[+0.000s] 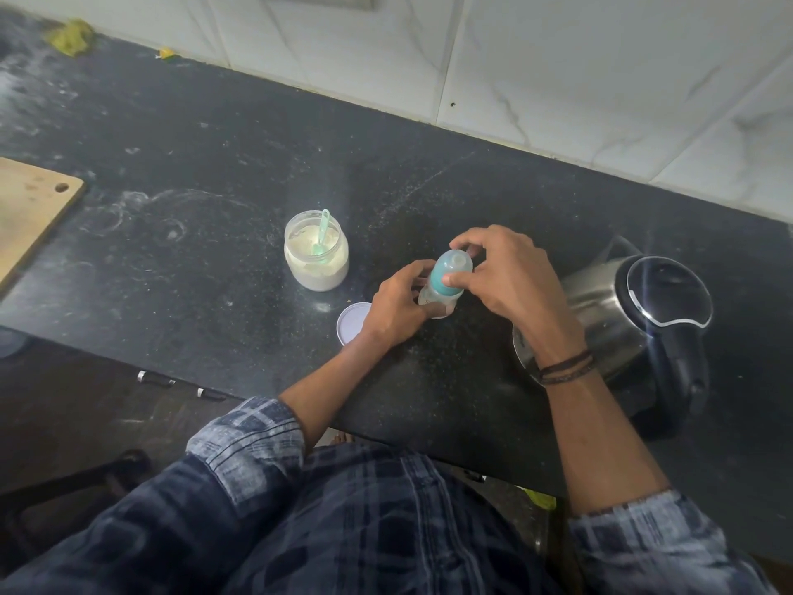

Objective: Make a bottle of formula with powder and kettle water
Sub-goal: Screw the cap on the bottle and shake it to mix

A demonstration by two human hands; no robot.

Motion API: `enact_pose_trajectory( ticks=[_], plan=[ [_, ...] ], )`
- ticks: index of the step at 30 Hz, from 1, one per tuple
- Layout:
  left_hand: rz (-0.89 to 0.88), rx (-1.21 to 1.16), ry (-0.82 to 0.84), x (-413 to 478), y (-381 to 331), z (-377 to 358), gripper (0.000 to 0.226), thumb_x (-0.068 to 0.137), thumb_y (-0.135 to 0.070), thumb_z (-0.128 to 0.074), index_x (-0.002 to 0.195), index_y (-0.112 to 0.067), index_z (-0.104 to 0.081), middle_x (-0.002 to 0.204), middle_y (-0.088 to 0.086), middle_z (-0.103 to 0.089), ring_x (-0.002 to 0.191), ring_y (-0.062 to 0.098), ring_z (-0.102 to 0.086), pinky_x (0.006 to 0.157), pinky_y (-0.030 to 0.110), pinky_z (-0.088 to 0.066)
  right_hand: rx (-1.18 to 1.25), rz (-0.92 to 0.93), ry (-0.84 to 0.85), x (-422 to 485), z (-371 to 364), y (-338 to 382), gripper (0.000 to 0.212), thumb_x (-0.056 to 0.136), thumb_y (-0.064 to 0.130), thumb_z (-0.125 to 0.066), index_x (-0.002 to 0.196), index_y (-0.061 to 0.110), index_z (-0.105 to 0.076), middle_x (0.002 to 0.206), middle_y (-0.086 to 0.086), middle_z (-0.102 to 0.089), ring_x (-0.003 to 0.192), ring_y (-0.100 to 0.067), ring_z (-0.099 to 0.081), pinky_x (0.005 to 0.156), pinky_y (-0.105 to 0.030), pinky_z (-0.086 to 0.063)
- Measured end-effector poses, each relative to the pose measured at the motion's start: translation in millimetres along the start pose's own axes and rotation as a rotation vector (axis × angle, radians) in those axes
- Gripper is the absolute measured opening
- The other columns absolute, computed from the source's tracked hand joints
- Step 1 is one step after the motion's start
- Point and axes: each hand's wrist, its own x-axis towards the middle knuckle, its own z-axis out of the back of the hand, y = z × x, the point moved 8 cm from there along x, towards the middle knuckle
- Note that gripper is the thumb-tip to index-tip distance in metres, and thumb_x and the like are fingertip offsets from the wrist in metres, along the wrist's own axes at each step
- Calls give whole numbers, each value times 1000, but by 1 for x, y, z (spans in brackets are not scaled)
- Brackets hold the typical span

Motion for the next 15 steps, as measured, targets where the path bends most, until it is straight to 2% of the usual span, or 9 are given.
enact_pose_trajectory(
  ticks=[3,5,8,11,15],
  plan=[
    [-10,6,-9,0,-1,0,61,81,-18,-84,136,-20,-56,130,-3,-66,117,14,-62,104,38,-52,8,14,-1,-1,1,3,57,80,39,-84,133,35,-63,122,6,-61,100,-17,-66,86,-41,-55],
    [-11,7,-9,-1,0,0,61,81,-19,-85,135,-20,-56,129,-4,-66,117,14,-61,105,37,-51,-2,19,-3,-3,-3,5,52,82,34,-82,131,34,-64,121,6,-62,102,-19,-67,87,-43,-55],
    [-13,23,-17,-1,0,1,61,81,-21,-85,135,-21,-56,129,-5,-66,116,12,-61,103,34,-50,-22,6,-26,-3,-4,4,45,85,41,-78,126,28,-66,115,3,-62,101,-19,-64,81,-37,-52],
    [-16,32,-23,-1,-1,1,60,82,-21,-84,136,-20,-56,130,-4,-66,117,13,-61,103,33,-50,-8,-4,-44,-2,2,3,53,83,55,-75,128,28,-65,113,4,-62,98,-16,-63,77,-33,-47],
    [-27,46,-20,0,0,0,61,82,-22,-84,135,-23,-56,128,-6,-66,116,11,-61,102,32,-49,-12,-3,-33,-3,0,3,45,88,43,-75,130,30,-65,120,5,-61,103,-19,-64,78,-32,-44]
  ],
)
